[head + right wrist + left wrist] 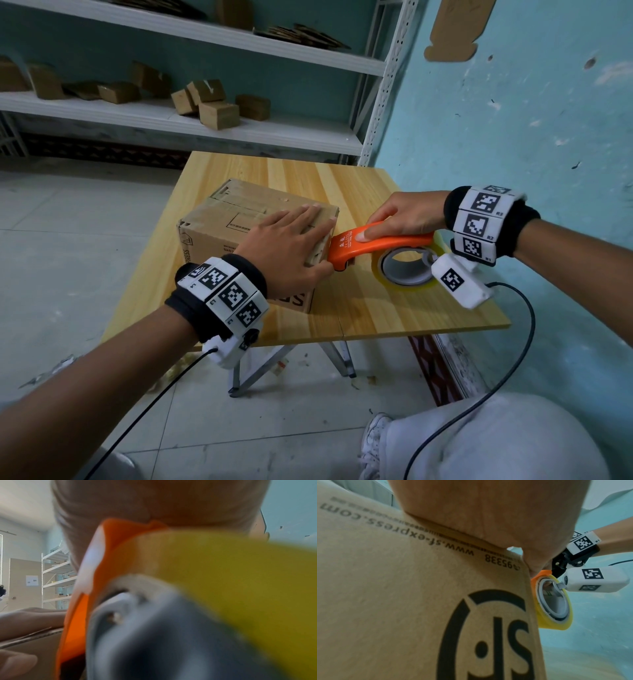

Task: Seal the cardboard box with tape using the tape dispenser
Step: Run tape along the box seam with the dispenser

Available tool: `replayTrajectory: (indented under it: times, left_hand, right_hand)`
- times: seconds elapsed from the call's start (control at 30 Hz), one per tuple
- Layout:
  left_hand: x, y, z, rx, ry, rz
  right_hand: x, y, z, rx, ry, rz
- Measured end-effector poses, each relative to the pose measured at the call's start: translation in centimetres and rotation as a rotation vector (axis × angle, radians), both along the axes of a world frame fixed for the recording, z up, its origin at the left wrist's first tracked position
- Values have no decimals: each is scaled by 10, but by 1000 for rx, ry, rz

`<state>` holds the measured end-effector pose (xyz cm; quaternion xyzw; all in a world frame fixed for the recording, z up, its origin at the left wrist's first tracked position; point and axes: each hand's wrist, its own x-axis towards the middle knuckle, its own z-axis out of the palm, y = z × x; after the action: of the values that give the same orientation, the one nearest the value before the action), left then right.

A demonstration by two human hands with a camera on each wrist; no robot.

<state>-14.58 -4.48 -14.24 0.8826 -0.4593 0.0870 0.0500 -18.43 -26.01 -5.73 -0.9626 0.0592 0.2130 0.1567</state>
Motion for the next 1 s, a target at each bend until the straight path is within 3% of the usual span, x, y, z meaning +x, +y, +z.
replayTrajectory:
  times: [1.0]
  left_hand:
    - [1,-1,-2,10,-26,-4]
  right_hand:
    - [15,8,12,-145,21,23]
